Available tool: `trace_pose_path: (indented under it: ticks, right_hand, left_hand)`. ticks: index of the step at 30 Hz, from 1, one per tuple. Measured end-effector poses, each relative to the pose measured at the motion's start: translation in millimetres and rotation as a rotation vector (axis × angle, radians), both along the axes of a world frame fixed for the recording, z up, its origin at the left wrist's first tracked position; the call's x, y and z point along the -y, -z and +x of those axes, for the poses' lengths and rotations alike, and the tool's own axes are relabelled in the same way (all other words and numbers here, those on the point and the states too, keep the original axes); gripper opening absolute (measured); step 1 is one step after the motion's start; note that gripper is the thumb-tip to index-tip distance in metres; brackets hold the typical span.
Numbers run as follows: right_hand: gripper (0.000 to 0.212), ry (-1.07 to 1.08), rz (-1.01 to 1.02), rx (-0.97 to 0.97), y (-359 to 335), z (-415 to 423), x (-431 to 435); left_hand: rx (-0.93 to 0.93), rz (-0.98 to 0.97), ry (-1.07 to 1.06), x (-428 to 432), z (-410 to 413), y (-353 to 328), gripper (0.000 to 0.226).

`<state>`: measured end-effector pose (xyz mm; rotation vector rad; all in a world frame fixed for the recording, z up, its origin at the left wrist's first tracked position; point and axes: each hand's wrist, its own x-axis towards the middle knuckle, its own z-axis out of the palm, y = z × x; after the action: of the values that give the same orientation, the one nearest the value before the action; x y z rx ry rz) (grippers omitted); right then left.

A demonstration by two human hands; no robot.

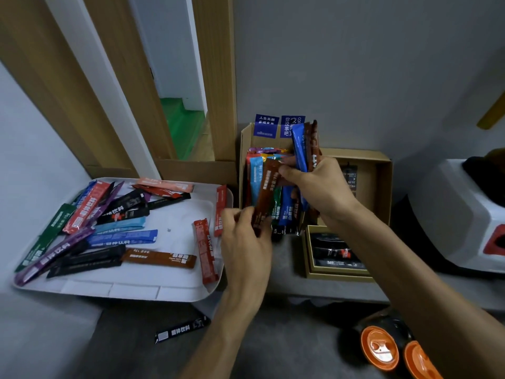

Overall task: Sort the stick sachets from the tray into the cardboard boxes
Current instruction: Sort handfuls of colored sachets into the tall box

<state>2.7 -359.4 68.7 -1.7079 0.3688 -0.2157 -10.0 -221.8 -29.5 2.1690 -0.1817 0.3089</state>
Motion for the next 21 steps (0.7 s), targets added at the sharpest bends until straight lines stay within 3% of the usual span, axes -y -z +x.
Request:
trace_pose_path:
  ticks: [6, 17, 21]
  right_hand:
    - [0.007, 0.055, -0.015, 0.03, 15.8, -14.2, 4.6]
    - [0.01, -0.092, 0.043, -0.024, 34.4, -32.2, 14.6]
    - [0.012, -0.112, 0.014, -0.062, 37.1, -30.7, 16.0]
  left_hand:
    - [0.038, 0.071, -0.178, 15.4, 6.7, 6.2, 0.039]
    - [0.008, -0.097, -0.224, 33.1, 20.4, 9.1, 0.017]
    - [0.012, -0.063, -0.227, 36.0, 18.5, 5.5, 0.017]
